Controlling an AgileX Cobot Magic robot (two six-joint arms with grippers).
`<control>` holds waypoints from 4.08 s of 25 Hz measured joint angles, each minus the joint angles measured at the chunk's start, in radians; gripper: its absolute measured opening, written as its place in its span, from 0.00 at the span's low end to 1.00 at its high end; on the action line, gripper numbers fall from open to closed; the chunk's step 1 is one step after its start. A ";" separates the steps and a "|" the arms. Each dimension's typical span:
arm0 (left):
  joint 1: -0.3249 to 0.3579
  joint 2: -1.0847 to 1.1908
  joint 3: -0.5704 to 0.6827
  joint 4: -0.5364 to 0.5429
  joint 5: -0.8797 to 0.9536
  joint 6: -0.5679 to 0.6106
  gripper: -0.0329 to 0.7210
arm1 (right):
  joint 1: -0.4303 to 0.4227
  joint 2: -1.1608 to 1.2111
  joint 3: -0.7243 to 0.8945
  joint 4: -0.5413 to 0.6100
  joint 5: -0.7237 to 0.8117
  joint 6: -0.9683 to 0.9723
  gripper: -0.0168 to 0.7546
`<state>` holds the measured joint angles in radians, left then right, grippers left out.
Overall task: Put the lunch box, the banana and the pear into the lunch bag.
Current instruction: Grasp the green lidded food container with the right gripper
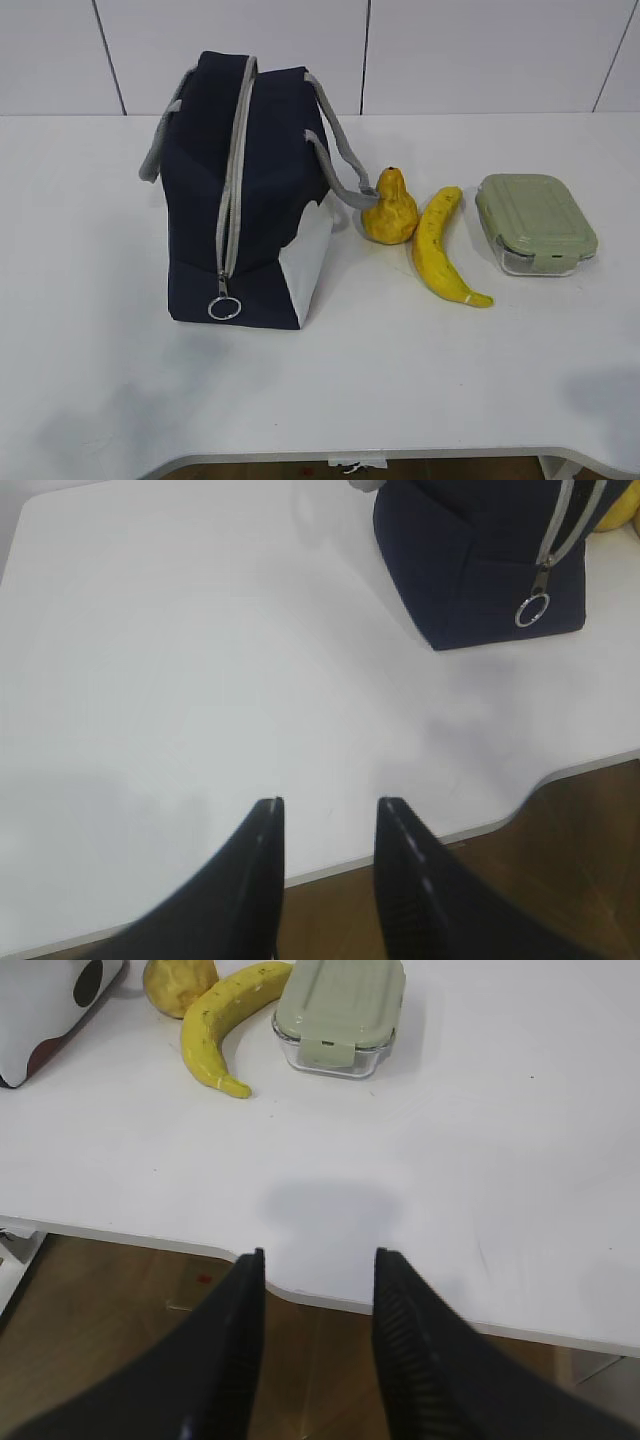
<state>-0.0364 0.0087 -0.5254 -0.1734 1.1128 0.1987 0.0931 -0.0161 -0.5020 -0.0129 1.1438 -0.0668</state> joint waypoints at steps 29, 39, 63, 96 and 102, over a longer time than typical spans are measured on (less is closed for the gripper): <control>0.000 0.000 0.000 -0.001 0.000 0.000 0.36 | 0.000 0.096 -0.050 0.013 -0.030 0.047 0.40; 0.000 0.000 0.000 -0.002 0.000 0.000 0.36 | 0.000 0.380 -0.079 -0.124 -0.150 0.288 0.40; 0.000 0.000 0.000 -0.003 0.000 0.000 0.36 | -0.006 1.102 -0.324 -0.407 -0.280 0.573 0.40; 0.000 0.000 0.000 -0.003 0.000 0.000 0.36 | -0.652 1.761 -0.744 0.826 -0.077 -0.611 0.35; 0.000 0.000 0.000 -0.003 0.000 0.000 0.36 | -0.658 1.943 -0.886 1.004 0.041 -0.736 0.35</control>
<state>-0.0364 0.0087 -0.5254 -0.1763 1.1128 0.1987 -0.5650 1.9265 -1.3875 0.9908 1.1851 -0.8029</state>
